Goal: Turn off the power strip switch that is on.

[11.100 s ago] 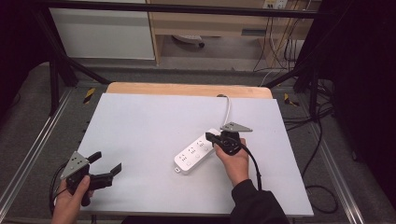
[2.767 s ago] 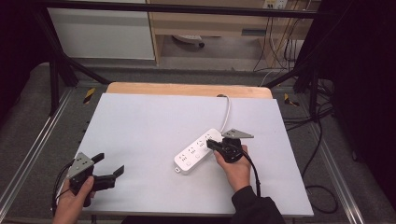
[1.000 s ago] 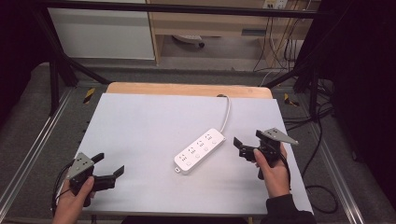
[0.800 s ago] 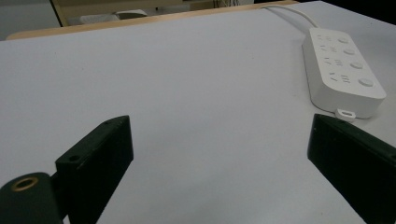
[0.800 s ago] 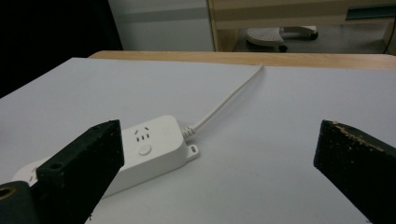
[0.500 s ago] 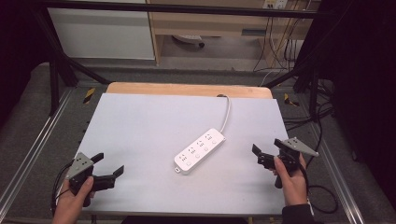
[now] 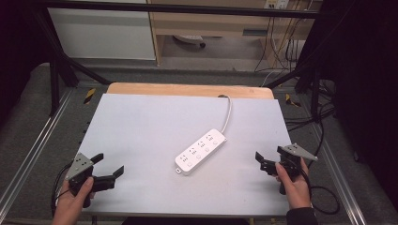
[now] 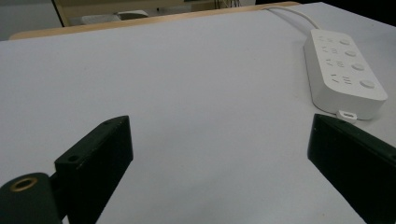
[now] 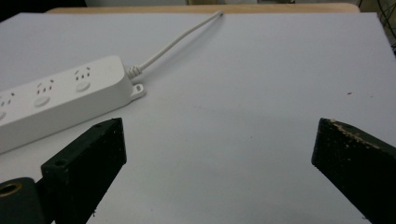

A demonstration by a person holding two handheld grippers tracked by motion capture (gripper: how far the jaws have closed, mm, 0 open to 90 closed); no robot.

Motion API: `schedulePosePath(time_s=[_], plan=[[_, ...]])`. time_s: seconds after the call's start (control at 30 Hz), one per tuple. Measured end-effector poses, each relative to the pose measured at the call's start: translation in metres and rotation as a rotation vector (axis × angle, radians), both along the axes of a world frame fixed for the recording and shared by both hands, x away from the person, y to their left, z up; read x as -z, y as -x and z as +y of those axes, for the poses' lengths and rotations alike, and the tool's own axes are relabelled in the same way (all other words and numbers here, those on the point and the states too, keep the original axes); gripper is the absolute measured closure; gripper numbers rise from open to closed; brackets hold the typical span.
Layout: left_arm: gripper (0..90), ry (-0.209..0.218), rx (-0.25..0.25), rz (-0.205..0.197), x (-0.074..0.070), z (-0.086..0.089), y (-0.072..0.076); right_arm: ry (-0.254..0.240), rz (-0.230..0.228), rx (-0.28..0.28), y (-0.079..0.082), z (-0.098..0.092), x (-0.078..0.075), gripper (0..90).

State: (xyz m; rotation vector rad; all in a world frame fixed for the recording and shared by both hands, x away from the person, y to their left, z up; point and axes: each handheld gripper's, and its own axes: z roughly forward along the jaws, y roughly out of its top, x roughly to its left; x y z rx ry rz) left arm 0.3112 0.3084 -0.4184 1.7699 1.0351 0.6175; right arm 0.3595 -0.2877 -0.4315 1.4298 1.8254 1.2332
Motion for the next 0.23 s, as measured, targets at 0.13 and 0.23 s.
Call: schedulePosePath(time_s=[0.13,0.23], plan=[[6.5,-0.001,0.001,0.000,-0.0001,-0.0008,0.0000,0.027,0.020,-0.014,-0.0020,0.0047,0.0043,3.4],[6.5,-0.004,0.003,0.001,0.0002,-0.0012,-0.0004,0.041,0.059,-0.002,-0.0047,0.0069,0.0110,3.5]])
